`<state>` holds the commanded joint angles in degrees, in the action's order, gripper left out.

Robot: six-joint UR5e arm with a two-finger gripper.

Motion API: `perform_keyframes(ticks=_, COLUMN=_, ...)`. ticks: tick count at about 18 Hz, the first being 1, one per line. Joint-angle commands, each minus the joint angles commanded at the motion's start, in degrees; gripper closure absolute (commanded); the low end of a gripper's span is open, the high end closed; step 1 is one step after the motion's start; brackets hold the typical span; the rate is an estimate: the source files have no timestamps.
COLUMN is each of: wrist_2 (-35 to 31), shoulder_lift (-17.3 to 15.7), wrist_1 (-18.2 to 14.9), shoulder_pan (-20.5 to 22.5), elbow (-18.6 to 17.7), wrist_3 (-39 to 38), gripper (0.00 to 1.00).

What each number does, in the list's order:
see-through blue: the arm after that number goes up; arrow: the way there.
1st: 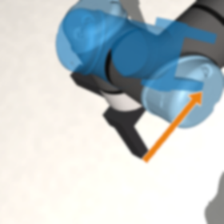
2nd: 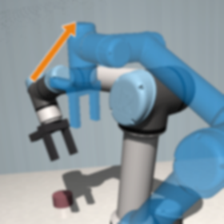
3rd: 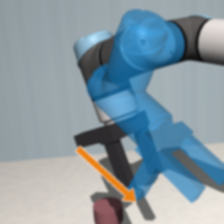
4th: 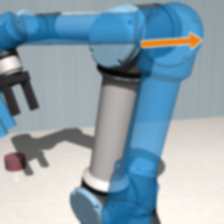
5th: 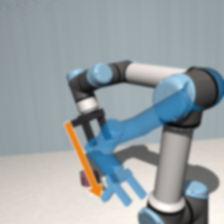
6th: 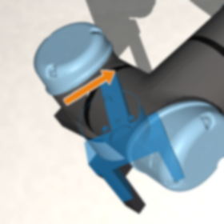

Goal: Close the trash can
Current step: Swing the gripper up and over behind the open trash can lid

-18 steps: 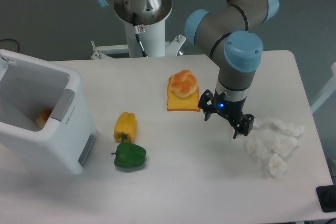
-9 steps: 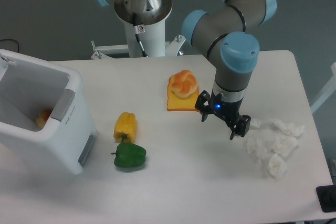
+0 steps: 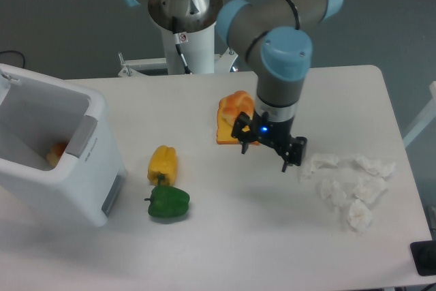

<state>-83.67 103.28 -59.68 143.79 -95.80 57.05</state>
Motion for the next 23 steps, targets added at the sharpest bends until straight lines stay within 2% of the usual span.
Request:
perform_keyframes(ticks=4, wrist_2=4.74, shoulder_lift=-5.62, wrist_1=-1.75, shoulder_pan=-1.32, elbow=-0.53, wrist_3=-5.36, gripper=0.00)
perform_keyframes(ticks=9, wrist_2=7.82, shoulder_lift=-16.25, wrist_1=-3.86, shoulder_pan=-3.69, elbow=-4.48, wrist_3=-8.97, gripper=0.00)
perform_keyframes(ticks=14, wrist_2=8.44, shoulder_lift=-23.64, wrist_1=-11.24, shoulder_pan=-7.03, elbow=-5.36, wrist_3=-9.50, gripper=0.00)
perform_keyframes(ticks=17, wrist_2=9.40, shoulder_lift=-26.54, wrist_1=-13.18, shoulder_pan=-9.13, elbow=-5.36, wrist_3=-11.60, gripper=0.00)
perform_keyframes(ticks=23, wrist_2=11.16, shoulder_lift=-29.54, wrist_1=-12.84, shoulder_pan=-14.05, elbow=-5.72, wrist_3=-19.94, gripper=0.00)
